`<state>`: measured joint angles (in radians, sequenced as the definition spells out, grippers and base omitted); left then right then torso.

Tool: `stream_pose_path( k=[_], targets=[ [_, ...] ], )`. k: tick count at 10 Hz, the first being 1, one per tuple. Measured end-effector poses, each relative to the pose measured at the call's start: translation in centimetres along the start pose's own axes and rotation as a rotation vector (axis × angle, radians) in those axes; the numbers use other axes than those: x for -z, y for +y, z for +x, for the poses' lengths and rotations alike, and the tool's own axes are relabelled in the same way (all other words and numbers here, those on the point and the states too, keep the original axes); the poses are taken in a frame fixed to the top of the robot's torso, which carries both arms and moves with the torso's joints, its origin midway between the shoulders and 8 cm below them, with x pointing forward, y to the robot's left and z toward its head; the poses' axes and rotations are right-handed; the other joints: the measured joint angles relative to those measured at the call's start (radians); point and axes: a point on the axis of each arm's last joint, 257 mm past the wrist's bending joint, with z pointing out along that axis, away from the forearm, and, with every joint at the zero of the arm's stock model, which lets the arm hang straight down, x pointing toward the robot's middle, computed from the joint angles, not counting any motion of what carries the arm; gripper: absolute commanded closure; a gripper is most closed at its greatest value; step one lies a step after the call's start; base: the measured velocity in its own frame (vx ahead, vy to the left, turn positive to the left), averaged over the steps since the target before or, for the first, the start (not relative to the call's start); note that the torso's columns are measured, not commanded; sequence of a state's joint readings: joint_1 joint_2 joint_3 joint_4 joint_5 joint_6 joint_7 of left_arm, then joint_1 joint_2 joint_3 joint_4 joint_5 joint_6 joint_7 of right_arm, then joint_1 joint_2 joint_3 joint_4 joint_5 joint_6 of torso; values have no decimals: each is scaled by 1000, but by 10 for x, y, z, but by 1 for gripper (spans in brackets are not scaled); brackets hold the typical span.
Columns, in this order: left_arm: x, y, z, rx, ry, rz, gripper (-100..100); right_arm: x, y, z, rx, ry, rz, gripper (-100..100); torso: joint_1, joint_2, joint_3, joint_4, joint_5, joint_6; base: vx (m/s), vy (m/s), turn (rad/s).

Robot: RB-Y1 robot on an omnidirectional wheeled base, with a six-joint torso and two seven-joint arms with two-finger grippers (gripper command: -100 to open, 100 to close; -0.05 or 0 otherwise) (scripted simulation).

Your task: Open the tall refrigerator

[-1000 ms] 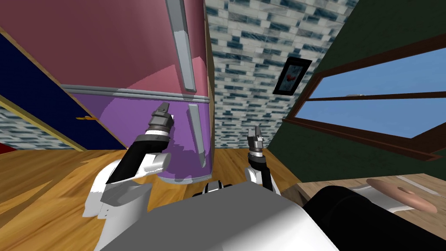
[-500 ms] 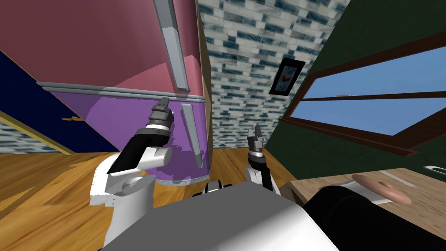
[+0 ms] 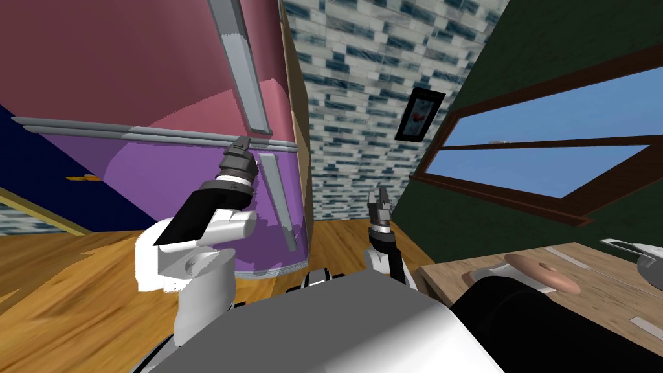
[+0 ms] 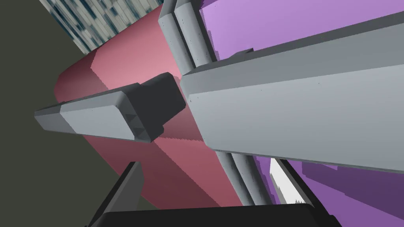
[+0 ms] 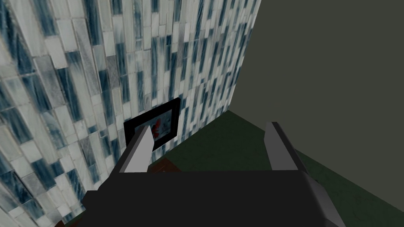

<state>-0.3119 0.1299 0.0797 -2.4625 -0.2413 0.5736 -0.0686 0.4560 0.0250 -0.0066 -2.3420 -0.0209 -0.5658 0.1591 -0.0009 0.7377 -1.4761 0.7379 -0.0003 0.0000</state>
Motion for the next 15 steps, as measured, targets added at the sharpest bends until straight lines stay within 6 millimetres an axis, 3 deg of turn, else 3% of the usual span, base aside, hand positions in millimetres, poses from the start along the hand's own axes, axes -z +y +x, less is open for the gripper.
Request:
stream_pose_path(
  k=[7,12,13,15],
  targets=[
    [-11,-25,-12,-1,-31,-13,-100,0,0,0,0,0,0,0,-16,4,0,7,-11,7,-2,-33,-19],
    [-16,-36,-21,10,-49,-26,-100,0,0,0,0,0,0,0,0,-2,-2,-1,0,1,51,47,4],
    [-16,-36,-20,11,-48,-27,100,0,0,0,0,0,0,0,0,-2,-3,-1,0,1,-33,-26,-3],
    [-14,-30,-18,3,-44,-27,100,0,0,0,0,0,0,0,-4,1,1,0,-1,1,-71,-65,-4]
  ],
)
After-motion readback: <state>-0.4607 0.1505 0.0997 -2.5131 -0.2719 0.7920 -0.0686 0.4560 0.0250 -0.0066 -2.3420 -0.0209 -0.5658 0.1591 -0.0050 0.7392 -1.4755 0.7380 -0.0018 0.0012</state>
